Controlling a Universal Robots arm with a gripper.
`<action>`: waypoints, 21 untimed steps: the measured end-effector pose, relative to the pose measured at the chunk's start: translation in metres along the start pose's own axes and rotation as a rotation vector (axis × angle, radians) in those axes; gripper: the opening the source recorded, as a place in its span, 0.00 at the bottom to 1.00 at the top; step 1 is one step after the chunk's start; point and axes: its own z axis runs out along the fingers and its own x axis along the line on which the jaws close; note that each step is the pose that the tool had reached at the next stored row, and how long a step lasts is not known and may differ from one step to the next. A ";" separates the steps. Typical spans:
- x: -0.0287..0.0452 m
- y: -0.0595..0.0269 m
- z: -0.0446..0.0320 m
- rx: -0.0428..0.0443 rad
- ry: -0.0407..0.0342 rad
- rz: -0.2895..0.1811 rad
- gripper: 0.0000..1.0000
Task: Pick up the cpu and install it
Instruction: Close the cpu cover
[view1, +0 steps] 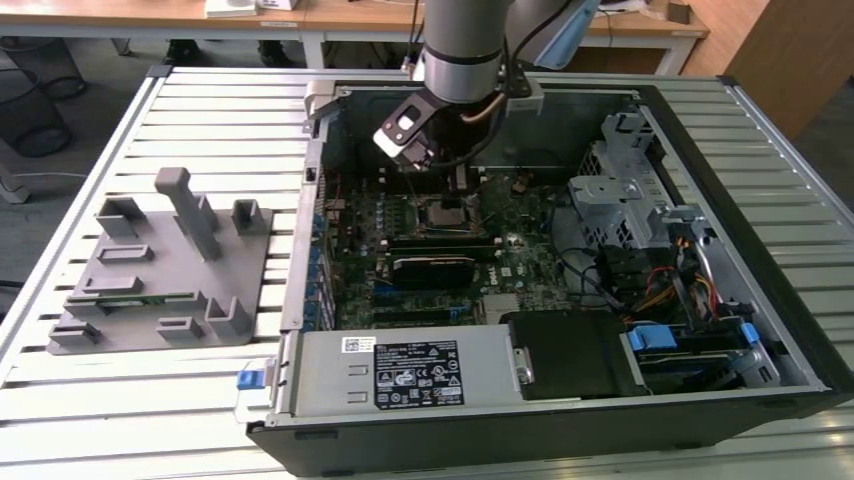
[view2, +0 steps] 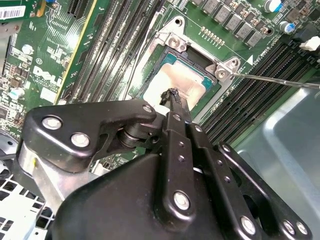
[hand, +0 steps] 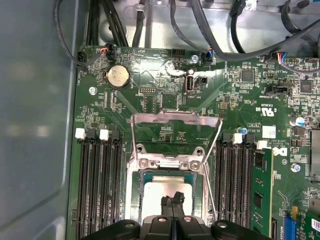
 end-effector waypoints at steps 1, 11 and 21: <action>0.0000 0.0000 -0.0006 0.0001 -0.0001 0.000 0.11; -0.0001 0.0001 -0.0044 0.0001 -0.0001 0.000 0.11; -0.0002 0.0003 -0.0089 0.0000 -0.0001 0.000 0.11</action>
